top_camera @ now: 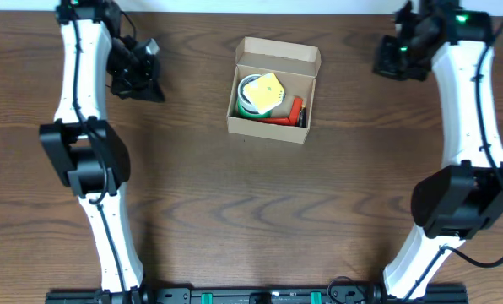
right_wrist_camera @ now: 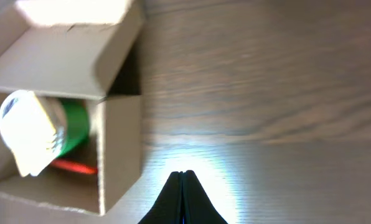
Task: Pack container
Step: 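Move both grippers to the box's upright lid flaps on the far side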
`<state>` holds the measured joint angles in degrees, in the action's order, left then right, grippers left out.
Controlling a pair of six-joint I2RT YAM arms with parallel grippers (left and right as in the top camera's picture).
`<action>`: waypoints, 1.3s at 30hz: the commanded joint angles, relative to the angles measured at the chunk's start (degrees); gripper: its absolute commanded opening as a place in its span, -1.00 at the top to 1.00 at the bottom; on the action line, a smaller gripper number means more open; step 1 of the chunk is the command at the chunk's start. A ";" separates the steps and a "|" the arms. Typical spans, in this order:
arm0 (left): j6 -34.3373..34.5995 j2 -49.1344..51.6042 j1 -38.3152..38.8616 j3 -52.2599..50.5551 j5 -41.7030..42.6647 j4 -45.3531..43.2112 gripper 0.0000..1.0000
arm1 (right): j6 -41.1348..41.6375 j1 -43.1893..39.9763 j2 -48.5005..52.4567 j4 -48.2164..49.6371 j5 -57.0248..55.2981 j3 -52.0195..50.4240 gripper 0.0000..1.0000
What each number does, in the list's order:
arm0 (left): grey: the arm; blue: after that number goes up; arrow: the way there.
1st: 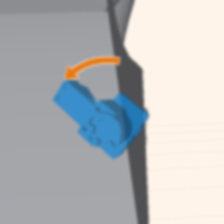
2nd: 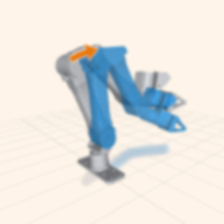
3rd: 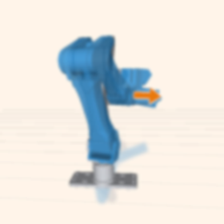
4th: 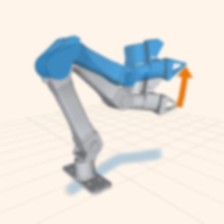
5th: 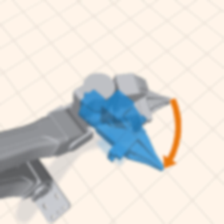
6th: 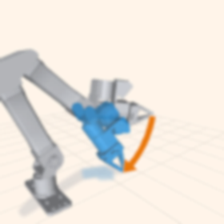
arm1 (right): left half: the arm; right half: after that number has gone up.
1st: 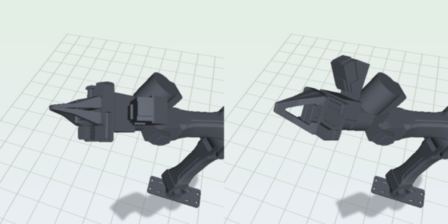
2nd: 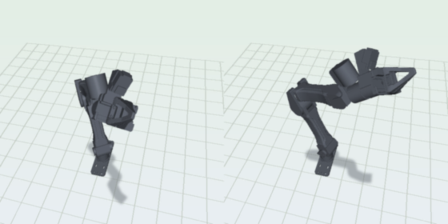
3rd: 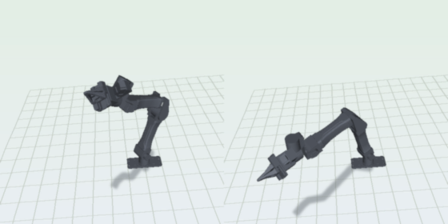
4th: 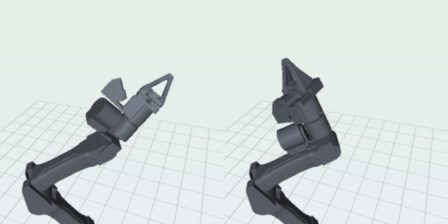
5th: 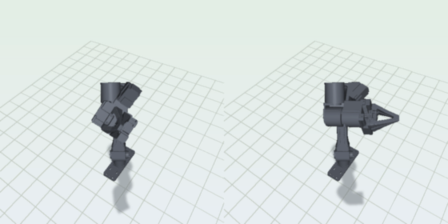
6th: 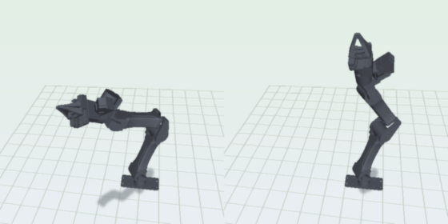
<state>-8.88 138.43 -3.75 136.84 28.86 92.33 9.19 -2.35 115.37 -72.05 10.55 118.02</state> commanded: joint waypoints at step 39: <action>13.40 5.68 5.79 0.13 20.37 -17.81 0.89 | 3.54 -2.38 13.38 9.81 16.98 0.26 0.97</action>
<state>3.31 143.85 3.18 136.84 40.29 76.14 9.96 -4.10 124.84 -63.44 15.84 118.02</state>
